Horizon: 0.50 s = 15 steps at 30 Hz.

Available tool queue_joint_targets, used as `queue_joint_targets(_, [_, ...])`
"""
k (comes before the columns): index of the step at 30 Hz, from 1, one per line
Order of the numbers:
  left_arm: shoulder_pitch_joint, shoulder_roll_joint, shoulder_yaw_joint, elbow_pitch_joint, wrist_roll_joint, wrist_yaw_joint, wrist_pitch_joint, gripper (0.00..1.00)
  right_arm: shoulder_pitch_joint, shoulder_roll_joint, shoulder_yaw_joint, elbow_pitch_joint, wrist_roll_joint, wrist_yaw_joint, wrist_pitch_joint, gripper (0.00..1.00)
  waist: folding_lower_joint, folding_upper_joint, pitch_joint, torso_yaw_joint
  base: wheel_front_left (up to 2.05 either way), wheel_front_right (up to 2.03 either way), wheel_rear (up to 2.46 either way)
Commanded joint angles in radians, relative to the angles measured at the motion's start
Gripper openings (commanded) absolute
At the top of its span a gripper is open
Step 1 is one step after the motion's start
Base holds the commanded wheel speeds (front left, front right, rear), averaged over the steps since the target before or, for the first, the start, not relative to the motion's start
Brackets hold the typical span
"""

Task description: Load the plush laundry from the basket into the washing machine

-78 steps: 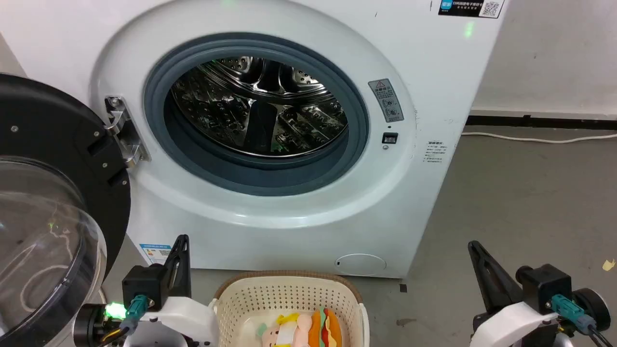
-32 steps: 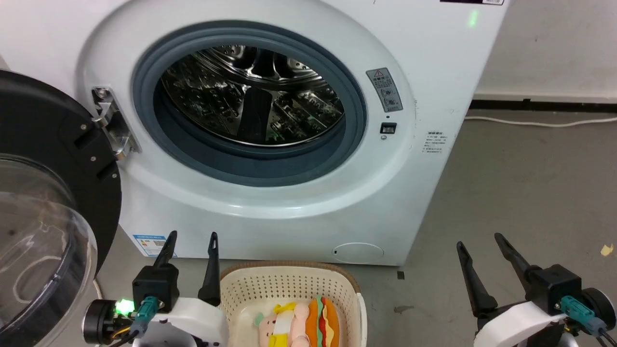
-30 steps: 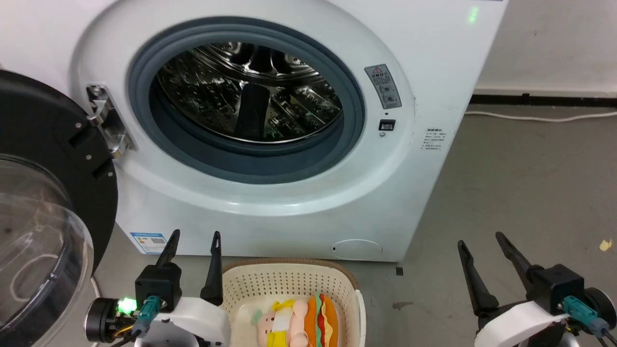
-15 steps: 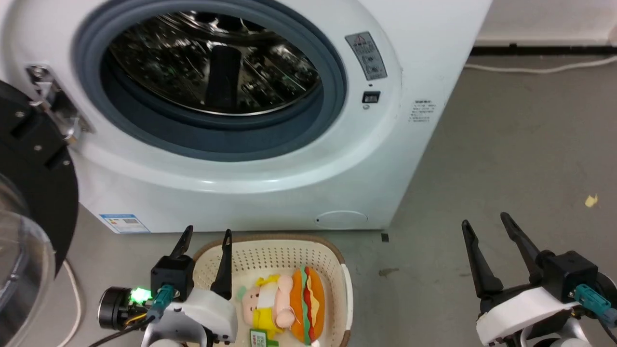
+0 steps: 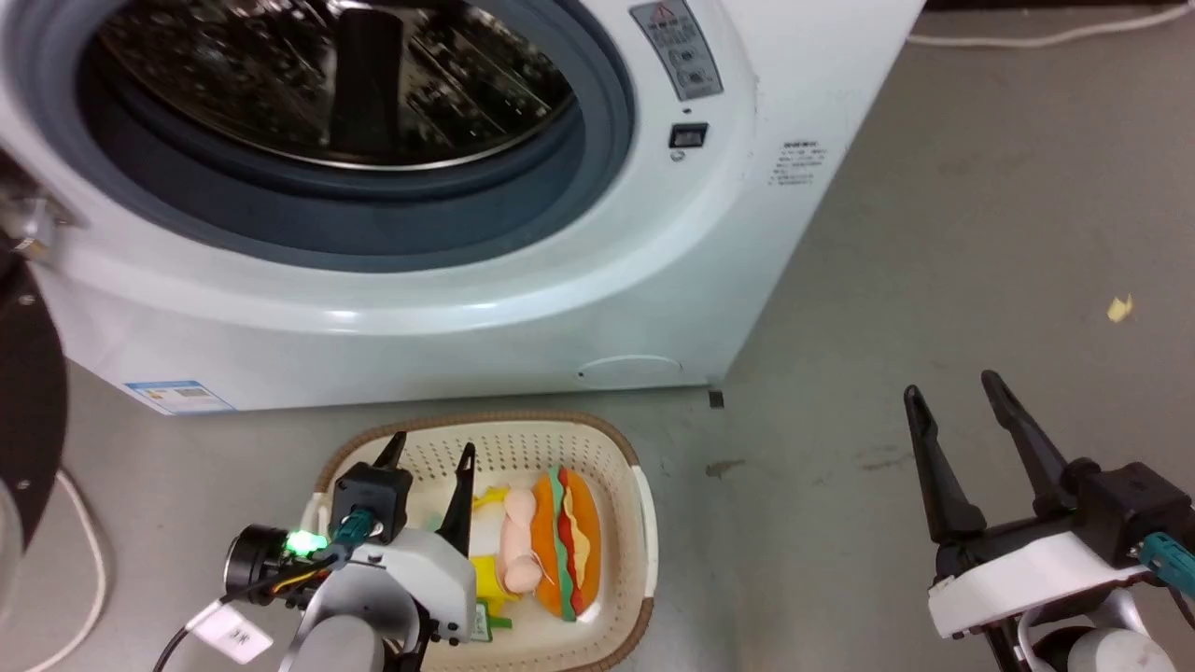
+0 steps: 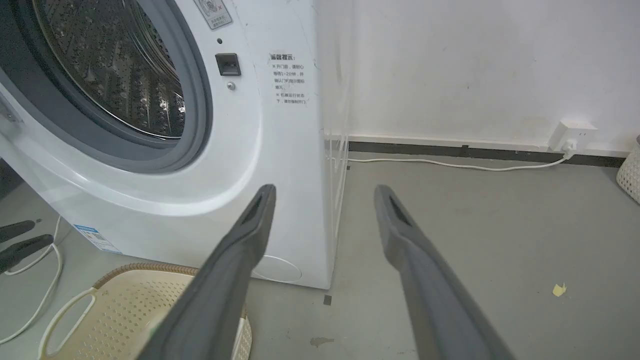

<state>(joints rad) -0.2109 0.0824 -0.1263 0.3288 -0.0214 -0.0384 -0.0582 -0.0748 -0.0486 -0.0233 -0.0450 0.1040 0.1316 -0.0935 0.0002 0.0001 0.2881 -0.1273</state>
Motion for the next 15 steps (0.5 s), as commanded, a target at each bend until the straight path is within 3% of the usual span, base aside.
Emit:
queue_joint_targets(1, [-0.029,0.01,-0.012,0.029,-0.004,-0.004,-0.001,1.0,-0.02,-0.001,-0.001,-0.007,0.011,0.0,-0.012,1.0,-0.0002,-0.0001,0.024,-0.013,0.0,0.0,0.0])
queue_joint_targets(15, [-0.16,0.041,-0.079,0.265,-0.008,-0.023,0.029,1.0,-0.06,-0.001,0.013,-0.013,0.064,0.0,-0.041,1.0,-0.0002,-0.0001,0.156,-0.071,0.0,0.0,0.0])
